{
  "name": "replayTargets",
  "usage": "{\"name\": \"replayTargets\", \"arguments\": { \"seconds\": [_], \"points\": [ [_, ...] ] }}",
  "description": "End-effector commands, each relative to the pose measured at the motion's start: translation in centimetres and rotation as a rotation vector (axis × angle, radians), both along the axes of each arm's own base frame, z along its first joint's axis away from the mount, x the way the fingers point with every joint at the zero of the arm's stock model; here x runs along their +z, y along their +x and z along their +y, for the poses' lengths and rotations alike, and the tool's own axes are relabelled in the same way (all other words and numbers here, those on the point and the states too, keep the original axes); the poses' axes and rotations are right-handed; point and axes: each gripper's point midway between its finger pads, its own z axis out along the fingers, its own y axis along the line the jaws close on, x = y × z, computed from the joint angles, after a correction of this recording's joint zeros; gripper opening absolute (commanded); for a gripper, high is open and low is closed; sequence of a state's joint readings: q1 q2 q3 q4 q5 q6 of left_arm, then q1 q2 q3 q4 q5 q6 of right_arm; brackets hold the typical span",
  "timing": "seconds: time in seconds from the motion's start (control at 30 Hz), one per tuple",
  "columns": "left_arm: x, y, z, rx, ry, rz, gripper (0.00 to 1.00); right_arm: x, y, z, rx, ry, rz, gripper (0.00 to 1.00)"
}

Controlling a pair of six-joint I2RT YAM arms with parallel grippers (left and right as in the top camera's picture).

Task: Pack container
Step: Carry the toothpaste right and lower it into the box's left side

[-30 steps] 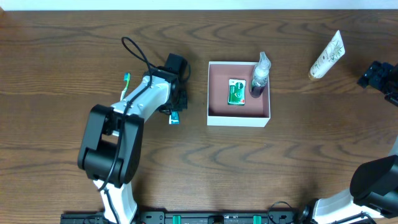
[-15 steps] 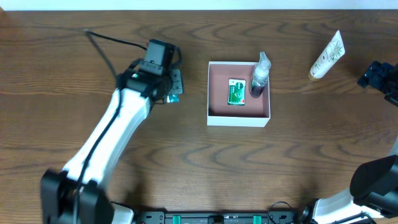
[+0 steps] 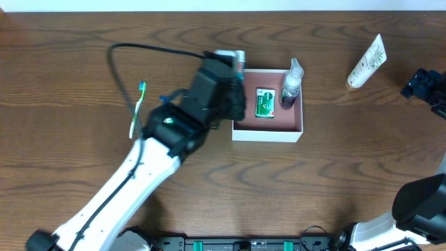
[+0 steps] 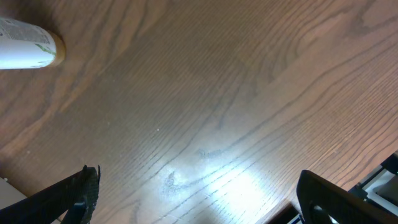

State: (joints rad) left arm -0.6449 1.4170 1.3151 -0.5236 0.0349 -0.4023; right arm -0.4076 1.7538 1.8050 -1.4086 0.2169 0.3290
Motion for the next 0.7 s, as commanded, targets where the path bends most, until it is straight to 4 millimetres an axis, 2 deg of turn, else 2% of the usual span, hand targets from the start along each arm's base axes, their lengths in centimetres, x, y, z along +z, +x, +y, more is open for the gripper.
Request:
{"name": "replayTargets", "arguments": {
  "seconds": [0.0, 0.13, 0.23, 0.4, 0.57, 0.67],
  "points": [
    [-1.8, 1.2, -1.0, 0.049, 0.040, 0.008, 0.07, 0.0, -0.1, -0.2, -0.019, -0.002, -0.003, 0.99],
    [-4.8, 2.4, -2.0, 0.049, 0.076, 0.042, 0.07, 0.0, -0.1, -0.2, -0.019, -0.002, -0.003, 0.99],
    [-7.0, 3.7, -2.1, 0.082, 0.121, 0.045, 0.07, 0.0, -0.1, -0.2, -0.019, -0.002, -0.003, 0.99],
    [-10.3, 4.8, -2.9, 0.082, 0.149, 0.074, 0.07, 0.0, -0.1, -0.2, -0.019, -0.002, -0.003, 0.99],
    [-12.7, 5.8, -2.9, 0.105, 0.189, 0.084, 0.07, 0.0, -0.1, -0.2, -0.019, -0.002, -0.003, 0.99],
    [-13.5, 6.4, -2.5, 0.135, 0.219, 0.068, 0.08, 0.0, -0.1, -0.2, -0.019, -0.002, -0.003, 0.99]
  ]
}}
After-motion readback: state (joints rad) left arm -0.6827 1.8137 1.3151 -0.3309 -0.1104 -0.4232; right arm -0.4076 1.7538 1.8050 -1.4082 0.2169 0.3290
